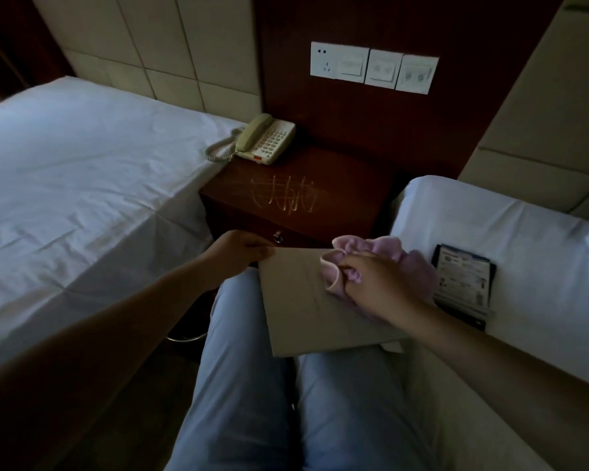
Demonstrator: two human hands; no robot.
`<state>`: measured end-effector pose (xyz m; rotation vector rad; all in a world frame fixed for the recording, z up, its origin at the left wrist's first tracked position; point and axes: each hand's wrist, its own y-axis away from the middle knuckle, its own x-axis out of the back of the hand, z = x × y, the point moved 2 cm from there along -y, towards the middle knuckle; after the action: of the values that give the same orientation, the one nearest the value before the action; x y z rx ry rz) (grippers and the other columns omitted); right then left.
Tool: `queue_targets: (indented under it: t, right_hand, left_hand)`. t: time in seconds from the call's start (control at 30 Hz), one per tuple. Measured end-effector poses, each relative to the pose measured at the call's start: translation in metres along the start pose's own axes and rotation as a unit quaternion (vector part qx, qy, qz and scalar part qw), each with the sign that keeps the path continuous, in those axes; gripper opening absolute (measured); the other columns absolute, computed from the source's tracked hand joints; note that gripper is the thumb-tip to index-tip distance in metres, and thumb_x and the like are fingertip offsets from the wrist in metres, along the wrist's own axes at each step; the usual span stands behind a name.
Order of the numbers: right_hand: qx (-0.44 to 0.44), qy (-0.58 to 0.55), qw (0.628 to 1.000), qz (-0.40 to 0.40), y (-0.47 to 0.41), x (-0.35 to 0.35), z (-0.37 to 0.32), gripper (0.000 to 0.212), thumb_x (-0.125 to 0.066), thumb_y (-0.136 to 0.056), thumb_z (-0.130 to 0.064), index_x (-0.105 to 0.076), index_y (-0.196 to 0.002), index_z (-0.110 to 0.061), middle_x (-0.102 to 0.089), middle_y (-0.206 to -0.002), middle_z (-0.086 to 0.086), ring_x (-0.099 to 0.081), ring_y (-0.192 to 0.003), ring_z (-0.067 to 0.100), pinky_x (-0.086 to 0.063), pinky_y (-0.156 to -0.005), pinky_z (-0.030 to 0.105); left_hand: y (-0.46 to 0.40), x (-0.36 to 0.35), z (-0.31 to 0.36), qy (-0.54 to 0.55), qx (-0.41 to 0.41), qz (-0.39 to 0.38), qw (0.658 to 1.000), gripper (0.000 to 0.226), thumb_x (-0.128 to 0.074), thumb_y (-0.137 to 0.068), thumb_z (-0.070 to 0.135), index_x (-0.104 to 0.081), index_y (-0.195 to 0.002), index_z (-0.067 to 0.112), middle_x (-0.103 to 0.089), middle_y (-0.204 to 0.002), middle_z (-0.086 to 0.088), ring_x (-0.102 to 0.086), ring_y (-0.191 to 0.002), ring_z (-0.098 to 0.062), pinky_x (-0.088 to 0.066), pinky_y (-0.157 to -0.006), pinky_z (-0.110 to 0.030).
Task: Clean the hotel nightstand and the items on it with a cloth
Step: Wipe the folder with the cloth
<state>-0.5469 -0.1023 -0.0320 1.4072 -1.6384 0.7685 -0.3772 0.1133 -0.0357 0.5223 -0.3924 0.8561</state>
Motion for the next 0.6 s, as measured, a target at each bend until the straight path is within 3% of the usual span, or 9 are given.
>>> queue_targets:
  t: [0.17,0.27,0.33,0.4,0.43,0.47,0.5,0.53,0.6]
  right_hand:
    - [0.139,0.042,0.989,0.028,0.012,-0.036,-0.072,0.043,-0.049,-0.083,-0.037,-0.055,-0.126,-0.043,-0.059,-0.139,-0.007,-0.06,-0.116,0.027,-0.051,-0.09,0.043]
    - [0.213,0.099,0.972,0.003,0.032,-0.053,-0.092,0.033,-0.052,-0.085,-0.04,-0.065,-0.116,-0.041,-0.051,-0.149,-0.01,-0.057,-0.115,0.029,-0.047,-0.09,0.046]
    - [0.171,0.114,0.979,-0.015,-0.003,-0.046,-0.075,0.034,-0.053,-0.086,-0.039,-0.068,-0.116,-0.041,-0.06,-0.136,-0.006,-0.058,-0.113,0.031,-0.045,-0.092,0.047]
    - [0.201,-0.008,0.958,-0.207,-0.024,-0.025,-0.045,0.035,-0.068,-0.078,-0.03,-0.068,-0.113,-0.027,-0.058,-0.116,0.015,-0.054,-0.106,0.049,-0.044,-0.089,0.051]
    - [0.196,-0.188,0.925,-0.265,-0.046,-0.017,-0.023,0.039,-0.073,-0.073,-0.024,-0.063,-0.109,-0.014,-0.051,-0.115,0.027,-0.048,-0.103,0.057,-0.044,-0.085,0.057]
    - [0.103,-0.338,0.857,-0.376,-0.059,-0.011,-0.007,0.038,-0.071,-0.073,-0.024,-0.058,-0.106,-0.009,-0.048,-0.116,0.029,-0.045,-0.107,0.055,-0.046,-0.084,0.058]
    - [0.053,-0.373,0.834,-0.402,-0.055,-0.017,-0.001,0.032,-0.066,-0.078,-0.029,-0.059,-0.106,-0.014,-0.051,-0.119,0.016,-0.049,-0.115,0.042,-0.049,-0.085,0.05]
    - [-0.003,-0.309,0.865,-0.395,-0.039,-0.023,-0.006,0.028,-0.059,-0.084,-0.035,-0.062,-0.11,-0.03,-0.053,-0.12,-0.006,-0.051,-0.12,0.018,-0.049,-0.087,0.039]
    - [0.032,-0.013,0.986,-0.161,-0.022,-0.033,-0.039,0.028,-0.048,-0.093,-0.042,-0.06,-0.118,-0.046,-0.052,-0.126,-0.017,-0.05,-0.123,0.012,-0.05,-0.089,0.039]
  left_hand:
    - [0.019,0.025,-0.028,-0.044,0.013,-0.002,0.999,0.023,-0.078,-0.087,0.02,-0.08,-0.08,0.042,-0.078,-0.091,0.01,-0.073,-0.098,-0.021,-0.057,-0.094,-0.037]
    - [0.034,0.032,-0.053,-0.037,0.039,0.019,0.998,0.04,-0.078,-0.086,0.016,-0.076,-0.067,0.051,-0.076,-0.08,0.022,-0.072,-0.085,0.001,-0.051,-0.078,-0.009]
    - [0.04,0.035,-0.061,-0.037,0.039,0.034,0.998,0.041,-0.079,-0.085,0.02,-0.074,-0.065,0.055,-0.072,-0.075,0.031,-0.067,-0.074,0.013,-0.045,-0.07,-0.001]
    - [0.045,0.038,-0.064,-0.051,0.042,0.039,0.997,0.029,-0.078,-0.086,0.024,-0.075,-0.073,0.049,-0.07,-0.074,0.034,-0.064,-0.073,0.017,-0.043,-0.069,-0.001]
    - [0.046,0.039,-0.064,-0.059,0.044,0.039,0.997,0.023,-0.078,-0.088,0.026,-0.074,-0.079,0.047,-0.07,-0.074,0.035,-0.064,-0.073,0.018,-0.043,-0.07,-0.003]
    - [0.047,0.039,-0.061,-0.069,0.037,0.041,0.996,0.019,-0.076,-0.089,0.028,-0.073,-0.083,0.046,-0.07,-0.075,0.035,-0.063,-0.074,0.018,-0.045,-0.073,-0.008]
    - [0.048,0.04,-0.06,-0.097,0.034,0.049,0.993,0.015,-0.073,-0.092,0.03,-0.073,-0.087,0.044,-0.071,-0.078,0.033,-0.064,-0.077,0.016,-0.047,-0.077,-0.014]
    - [0.05,0.039,-0.056,-0.144,0.023,0.051,0.988,0.009,-0.069,-0.095,0.033,-0.074,-0.094,0.04,-0.072,-0.088,0.027,-0.066,-0.086,0.011,-0.049,-0.083,-0.022]
    - [0.055,0.033,-0.05,-0.289,0.005,0.029,0.957,0.048,-0.058,-0.09,0.06,-0.066,-0.128,0.032,-0.063,-0.128,0.006,-0.058,-0.121,-0.015,-0.043,-0.105,-0.036]
